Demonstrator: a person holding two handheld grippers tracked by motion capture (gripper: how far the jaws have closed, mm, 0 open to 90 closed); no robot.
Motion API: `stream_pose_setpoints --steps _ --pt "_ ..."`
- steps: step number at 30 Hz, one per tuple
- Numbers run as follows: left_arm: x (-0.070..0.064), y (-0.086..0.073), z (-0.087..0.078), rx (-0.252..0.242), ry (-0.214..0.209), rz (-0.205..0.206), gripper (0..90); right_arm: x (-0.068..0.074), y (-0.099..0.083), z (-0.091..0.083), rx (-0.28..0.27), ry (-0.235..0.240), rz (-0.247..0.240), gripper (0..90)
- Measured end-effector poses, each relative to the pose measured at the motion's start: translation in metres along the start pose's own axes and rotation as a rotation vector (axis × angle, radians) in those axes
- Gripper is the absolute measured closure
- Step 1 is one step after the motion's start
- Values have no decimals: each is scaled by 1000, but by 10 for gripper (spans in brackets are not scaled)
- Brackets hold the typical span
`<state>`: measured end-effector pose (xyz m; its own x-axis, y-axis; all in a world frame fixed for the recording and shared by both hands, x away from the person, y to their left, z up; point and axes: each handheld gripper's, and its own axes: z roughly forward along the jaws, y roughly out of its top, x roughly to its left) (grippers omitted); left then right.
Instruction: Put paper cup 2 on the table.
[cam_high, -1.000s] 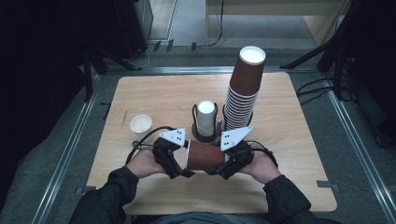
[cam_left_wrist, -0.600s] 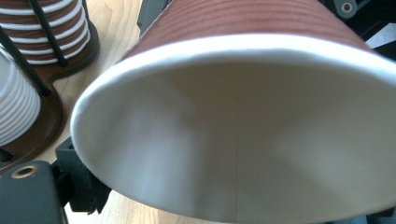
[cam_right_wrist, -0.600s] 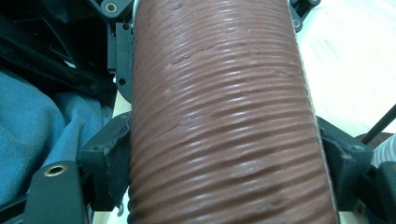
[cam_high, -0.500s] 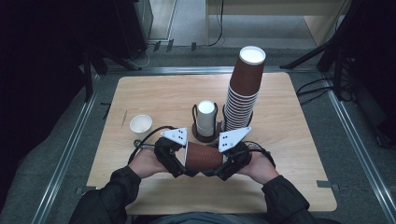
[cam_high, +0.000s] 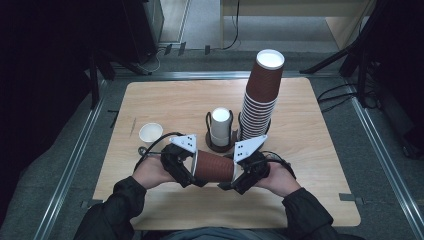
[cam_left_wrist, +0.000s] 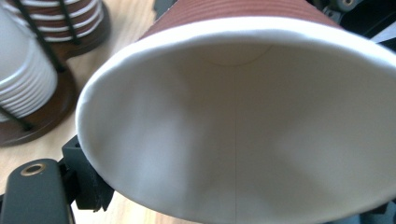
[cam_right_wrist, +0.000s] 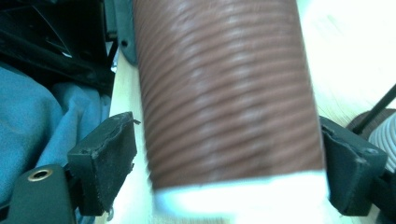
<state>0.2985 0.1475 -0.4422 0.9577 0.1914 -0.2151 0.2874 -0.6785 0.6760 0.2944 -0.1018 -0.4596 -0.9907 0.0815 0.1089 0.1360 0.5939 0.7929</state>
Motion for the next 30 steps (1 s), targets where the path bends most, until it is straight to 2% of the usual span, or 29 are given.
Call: stream_pose_setpoints --steps 7,16,23,27,30 --pt "3 -3 -8 18 28 -7 107 -2 -3 1 43 -21 8 146" --pt "6 -5 0 139 92 -17 106 -5 -7 6 103 -60 22 145" --pt "12 -6 9 201 101 -69 106 -9 -12 9 155 -105 41 147" --pt "12 -5 16 245 113 -65 106 -10 -13 11 165 -104 49 147" --pt "12 -4 22 263 94 -74 105 -10 -13 14 174 -107 31 147"
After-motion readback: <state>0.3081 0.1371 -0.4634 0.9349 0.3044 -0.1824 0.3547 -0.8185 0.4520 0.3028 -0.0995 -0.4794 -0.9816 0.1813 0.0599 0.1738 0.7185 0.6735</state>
